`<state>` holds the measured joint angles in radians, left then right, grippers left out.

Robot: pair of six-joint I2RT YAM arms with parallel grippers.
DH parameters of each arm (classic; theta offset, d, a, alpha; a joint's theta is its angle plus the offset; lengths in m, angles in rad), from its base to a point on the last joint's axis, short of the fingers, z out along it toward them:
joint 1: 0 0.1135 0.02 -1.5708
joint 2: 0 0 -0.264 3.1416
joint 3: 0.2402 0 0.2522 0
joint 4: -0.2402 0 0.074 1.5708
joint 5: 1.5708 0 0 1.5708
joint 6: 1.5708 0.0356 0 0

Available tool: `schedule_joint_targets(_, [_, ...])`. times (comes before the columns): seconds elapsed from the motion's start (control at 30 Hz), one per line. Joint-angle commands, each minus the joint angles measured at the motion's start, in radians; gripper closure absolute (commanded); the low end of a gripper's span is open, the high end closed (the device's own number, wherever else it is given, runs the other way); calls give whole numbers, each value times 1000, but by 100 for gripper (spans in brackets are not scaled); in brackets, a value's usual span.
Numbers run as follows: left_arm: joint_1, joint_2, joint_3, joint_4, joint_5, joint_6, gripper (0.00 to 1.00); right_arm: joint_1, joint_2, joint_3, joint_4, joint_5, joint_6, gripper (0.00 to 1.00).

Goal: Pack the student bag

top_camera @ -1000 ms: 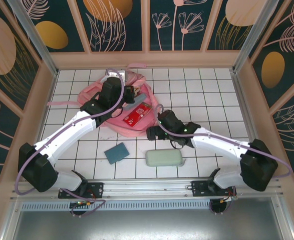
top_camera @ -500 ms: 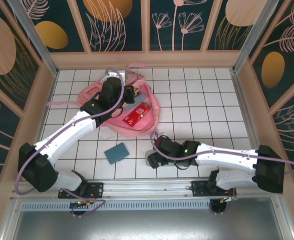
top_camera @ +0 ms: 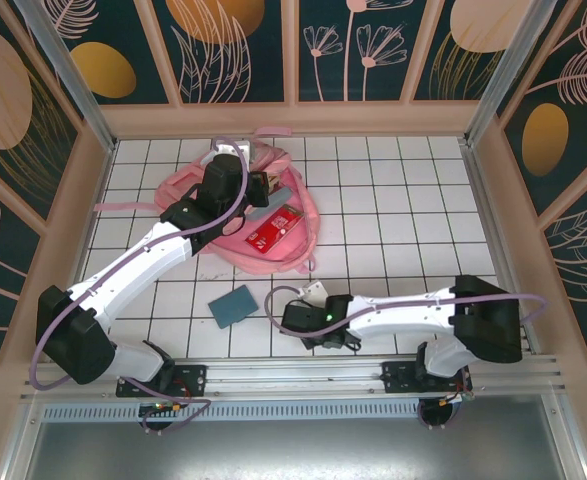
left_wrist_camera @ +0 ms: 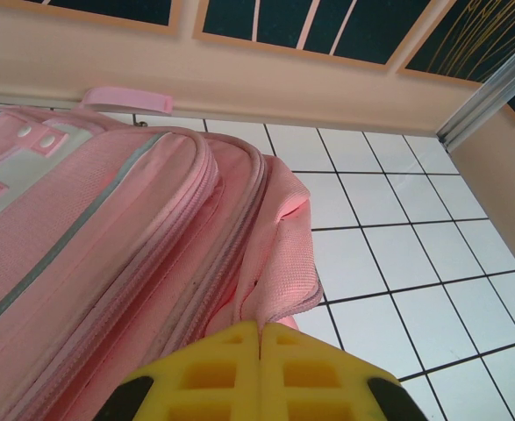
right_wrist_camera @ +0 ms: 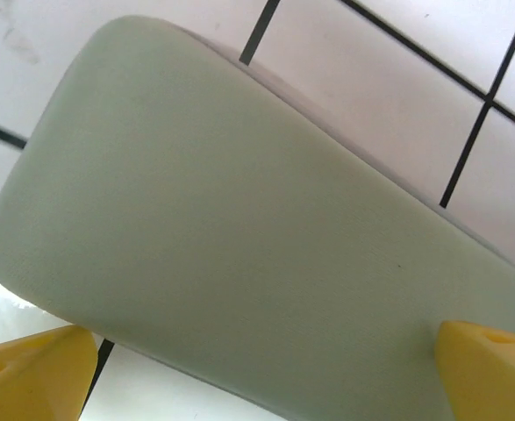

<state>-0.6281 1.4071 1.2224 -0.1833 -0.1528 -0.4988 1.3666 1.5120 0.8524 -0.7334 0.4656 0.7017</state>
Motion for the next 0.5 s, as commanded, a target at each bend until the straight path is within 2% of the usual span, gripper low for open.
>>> schedule_joint_targets(0.0, [5, -6, 6, 79, 9, 8, 100, -50, 41, 42, -38, 95, 3, 1])
schedule_joint_targets(0.2, [5, -5, 8, 80, 10, 10, 100, -225, 10, 25, 52, 120, -70, 1])
schedule_joint_targets(0.47, [5, -5, 7, 80, 9, 13, 100, -455, -31, -7, 194, 27, -184, 1])
